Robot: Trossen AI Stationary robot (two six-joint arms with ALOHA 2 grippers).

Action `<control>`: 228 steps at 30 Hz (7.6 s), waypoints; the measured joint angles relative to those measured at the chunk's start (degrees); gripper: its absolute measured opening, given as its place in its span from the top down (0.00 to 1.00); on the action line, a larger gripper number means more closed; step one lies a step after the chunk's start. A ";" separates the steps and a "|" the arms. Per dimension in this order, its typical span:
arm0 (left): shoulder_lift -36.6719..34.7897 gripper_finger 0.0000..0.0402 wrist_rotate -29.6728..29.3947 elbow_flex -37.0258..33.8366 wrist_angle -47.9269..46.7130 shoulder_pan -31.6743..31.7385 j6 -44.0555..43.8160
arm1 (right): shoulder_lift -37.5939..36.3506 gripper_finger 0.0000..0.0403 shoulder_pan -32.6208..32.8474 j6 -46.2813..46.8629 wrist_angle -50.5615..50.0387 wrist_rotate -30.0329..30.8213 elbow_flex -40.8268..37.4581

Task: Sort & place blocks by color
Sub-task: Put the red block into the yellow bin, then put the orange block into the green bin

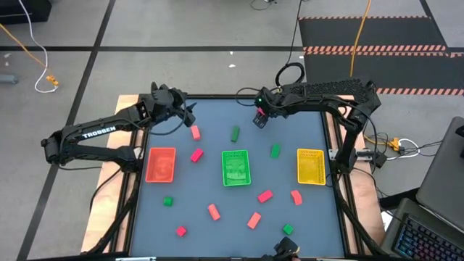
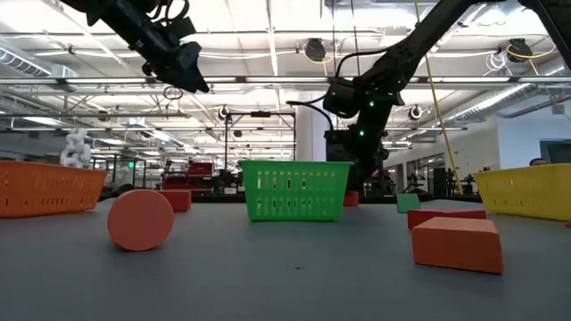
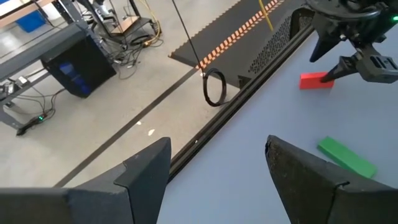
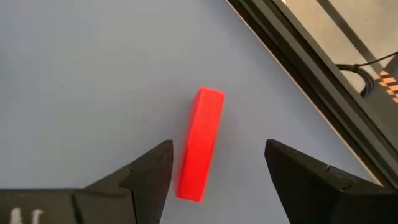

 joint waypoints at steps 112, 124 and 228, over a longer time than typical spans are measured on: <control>-0.02 0.34 4.11 -0.02 -4.93 -0.11 -4.18 | -38.99 0.51 30.31 15.17 -12.10 6.56 -12.69; 1.21 0.34 4.22 -0.02 -5.39 -0.35 -5.30 | -30.27 0.51 22.24 -2.90 16.59 7.84 -12.71; 35.30 0.68 12.85 25.51 -13.72 -15.95 -25.89 | -48.51 0.51 13.60 -7.95 17.71 16.90 -19.28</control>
